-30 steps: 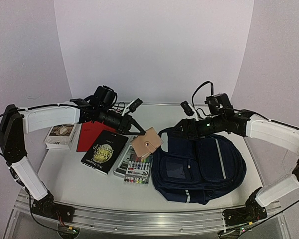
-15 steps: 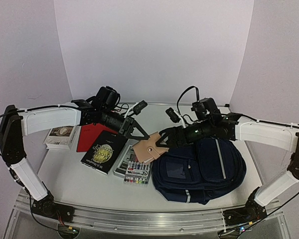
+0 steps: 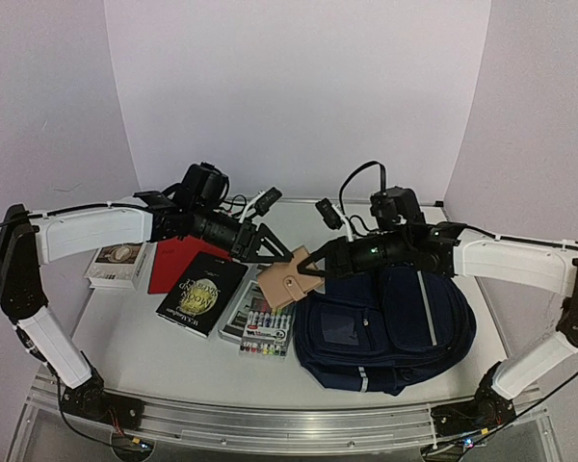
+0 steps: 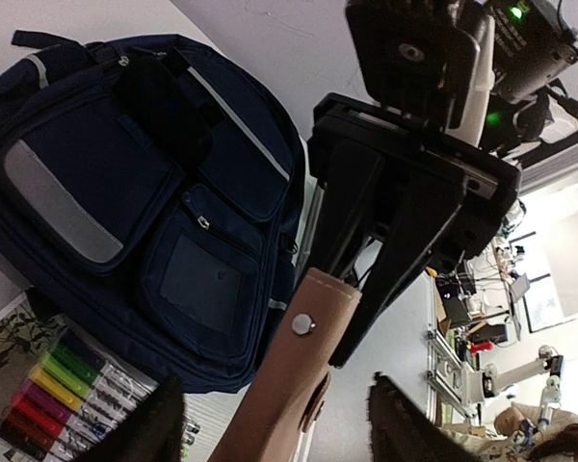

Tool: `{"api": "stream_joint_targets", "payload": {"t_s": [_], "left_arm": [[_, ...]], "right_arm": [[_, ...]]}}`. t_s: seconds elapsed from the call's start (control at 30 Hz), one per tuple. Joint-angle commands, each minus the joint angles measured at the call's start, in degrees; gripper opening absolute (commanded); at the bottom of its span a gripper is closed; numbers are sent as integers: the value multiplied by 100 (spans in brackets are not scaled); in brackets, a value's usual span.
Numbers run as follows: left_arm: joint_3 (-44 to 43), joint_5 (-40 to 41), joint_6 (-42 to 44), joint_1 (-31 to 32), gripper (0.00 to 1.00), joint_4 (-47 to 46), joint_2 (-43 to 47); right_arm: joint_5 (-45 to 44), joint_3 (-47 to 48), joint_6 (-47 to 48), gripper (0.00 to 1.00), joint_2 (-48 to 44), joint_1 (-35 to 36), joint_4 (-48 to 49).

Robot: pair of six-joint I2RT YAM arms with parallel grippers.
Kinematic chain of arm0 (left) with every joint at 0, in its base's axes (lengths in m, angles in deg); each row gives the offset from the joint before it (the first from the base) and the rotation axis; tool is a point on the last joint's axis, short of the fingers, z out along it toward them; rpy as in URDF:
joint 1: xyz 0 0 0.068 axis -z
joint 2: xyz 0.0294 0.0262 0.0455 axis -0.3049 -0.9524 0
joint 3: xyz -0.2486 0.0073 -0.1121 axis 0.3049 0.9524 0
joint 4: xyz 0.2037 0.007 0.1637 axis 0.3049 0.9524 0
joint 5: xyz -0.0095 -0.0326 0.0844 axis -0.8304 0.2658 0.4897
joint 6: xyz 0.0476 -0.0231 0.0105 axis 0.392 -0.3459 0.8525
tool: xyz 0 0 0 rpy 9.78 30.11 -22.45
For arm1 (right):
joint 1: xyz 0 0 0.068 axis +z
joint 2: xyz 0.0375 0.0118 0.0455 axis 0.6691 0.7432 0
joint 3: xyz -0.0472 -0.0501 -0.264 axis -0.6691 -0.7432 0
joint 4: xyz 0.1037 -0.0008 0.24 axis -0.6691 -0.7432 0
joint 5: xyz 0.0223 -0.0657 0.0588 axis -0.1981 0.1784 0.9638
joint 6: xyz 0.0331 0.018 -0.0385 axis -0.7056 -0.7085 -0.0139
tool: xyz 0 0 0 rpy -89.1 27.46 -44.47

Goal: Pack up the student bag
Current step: Pick up the personal item from the center of the board.

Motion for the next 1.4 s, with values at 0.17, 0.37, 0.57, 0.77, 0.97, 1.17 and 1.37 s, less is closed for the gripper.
{"api": "stream_joint_targets", "payload": {"t_s": [0.17,0.37,0.57,0.77,0.97,1.17,1.37], "left_arm": [[823,914,-1166,-231,90,-1723,856],[1051,87,-1698,-224,93,-2752,877],[1116,-493,-2051,-224,88,-3485,839],[1214,-852,-2584,-210,74,-4320,680],[1126,-1014,-2735,-143,52,-4578,556],[1207,-996,-2776,-135,13,-4658,534],[1267,-998,-2813,-125,0,-4755,530]], "right_arm": [[-1091,-742,-858,0,-1302,25,2009],[-941,-964,-1059,0,-1541,25,2574],[-713,-998,-1123,0,-1524,23,2809],[-632,-1050,-1200,0,-1591,25,3025],[-605,-1055,-1221,2,-1519,23,3047],[-524,-1032,-1255,18,-1499,24,3084],[-213,-940,-1283,47,-1320,23,3079]]}}
